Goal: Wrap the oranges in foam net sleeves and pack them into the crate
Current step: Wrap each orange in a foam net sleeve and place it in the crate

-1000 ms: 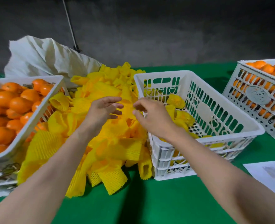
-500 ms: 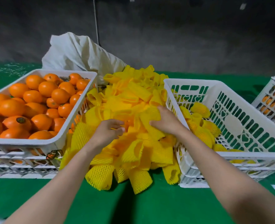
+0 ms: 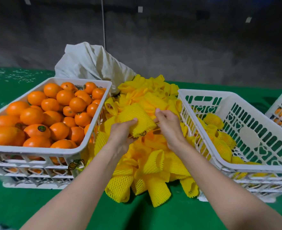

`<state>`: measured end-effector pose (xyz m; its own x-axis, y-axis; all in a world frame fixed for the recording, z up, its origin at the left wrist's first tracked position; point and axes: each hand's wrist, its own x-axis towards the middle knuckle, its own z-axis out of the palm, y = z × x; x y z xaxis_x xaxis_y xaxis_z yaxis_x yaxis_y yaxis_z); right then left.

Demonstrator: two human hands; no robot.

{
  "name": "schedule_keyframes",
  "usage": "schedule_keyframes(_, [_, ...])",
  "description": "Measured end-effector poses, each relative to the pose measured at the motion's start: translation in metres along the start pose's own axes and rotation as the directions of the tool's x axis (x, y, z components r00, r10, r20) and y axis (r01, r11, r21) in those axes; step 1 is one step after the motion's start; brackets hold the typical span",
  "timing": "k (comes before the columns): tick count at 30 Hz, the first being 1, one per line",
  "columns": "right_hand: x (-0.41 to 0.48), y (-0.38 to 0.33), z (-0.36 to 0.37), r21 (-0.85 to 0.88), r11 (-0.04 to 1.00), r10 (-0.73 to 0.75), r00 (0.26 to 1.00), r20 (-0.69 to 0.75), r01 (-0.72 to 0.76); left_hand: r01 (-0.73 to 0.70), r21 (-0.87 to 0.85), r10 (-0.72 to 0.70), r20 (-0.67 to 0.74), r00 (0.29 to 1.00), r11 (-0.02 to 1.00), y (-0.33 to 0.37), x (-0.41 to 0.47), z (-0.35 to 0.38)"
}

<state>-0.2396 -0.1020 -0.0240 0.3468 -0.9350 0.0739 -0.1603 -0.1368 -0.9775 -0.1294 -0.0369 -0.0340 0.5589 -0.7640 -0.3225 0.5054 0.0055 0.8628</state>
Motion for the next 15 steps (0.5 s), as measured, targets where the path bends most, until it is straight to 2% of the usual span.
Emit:
schedule_keyframes(2, [-0.009,0.006,0.001,-0.034,0.979,-0.202,0.978,-0.047,0.200,0.007,-0.044,-0.007,-0.004,1.000,0.999,0.005,0.001,-0.005])
schedule_keyframes(5, [-0.018,0.013,0.011,-0.198,0.904,-0.373,0.926,0.066,0.378,0.032,-0.086,-0.031,0.011,0.999,0.996,0.009,0.003,-0.009])
schedule_keyframes(8, [-0.017,0.017,0.019,-0.339,0.835,-0.427,0.899,0.099,0.434,0.072,-0.092,-0.067,0.055,0.996,0.993,0.010,0.006,-0.011])
schedule_keyframes(11, [-0.018,0.021,0.021,-0.401,0.781,-0.473,0.873,0.121,0.479,0.101,-0.059,-0.097,0.062,0.993,0.993,0.009,0.010,-0.016])
schedule_keyframes(15, [-0.024,0.023,0.024,-0.456,0.693,-0.535,0.822,0.193,0.558,0.049,0.061,-0.046,-0.042,0.998,0.997,0.009,0.015,-0.022])
